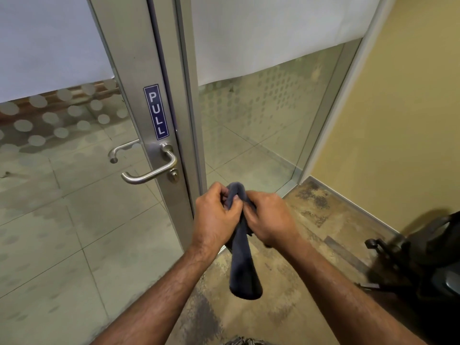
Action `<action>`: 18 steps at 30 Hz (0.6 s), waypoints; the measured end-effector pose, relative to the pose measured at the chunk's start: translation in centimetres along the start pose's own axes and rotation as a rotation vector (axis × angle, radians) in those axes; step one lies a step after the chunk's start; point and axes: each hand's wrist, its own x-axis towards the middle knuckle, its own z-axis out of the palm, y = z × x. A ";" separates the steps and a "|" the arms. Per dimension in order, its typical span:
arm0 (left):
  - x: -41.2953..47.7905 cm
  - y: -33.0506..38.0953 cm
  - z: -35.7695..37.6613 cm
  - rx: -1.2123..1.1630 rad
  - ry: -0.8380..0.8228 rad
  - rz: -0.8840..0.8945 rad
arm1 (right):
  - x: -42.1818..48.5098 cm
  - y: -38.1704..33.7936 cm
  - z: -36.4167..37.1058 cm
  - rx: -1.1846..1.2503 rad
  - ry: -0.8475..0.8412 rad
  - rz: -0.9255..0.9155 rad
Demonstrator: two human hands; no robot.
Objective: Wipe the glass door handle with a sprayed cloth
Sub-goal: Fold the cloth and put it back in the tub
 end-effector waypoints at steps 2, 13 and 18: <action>-0.3 0.0 0.5 0.004 -0.001 -0.008 | -0.7 0.3 0.7 0.084 0.005 0.006; 0.4 0.0 -0.3 -0.254 -0.270 0.098 | -0.7 2.8 -0.9 0.504 -0.152 0.176; 2.3 -3.3 -1.3 -0.438 -0.132 -0.019 | -0.1 3.0 -2.2 0.581 -0.089 0.239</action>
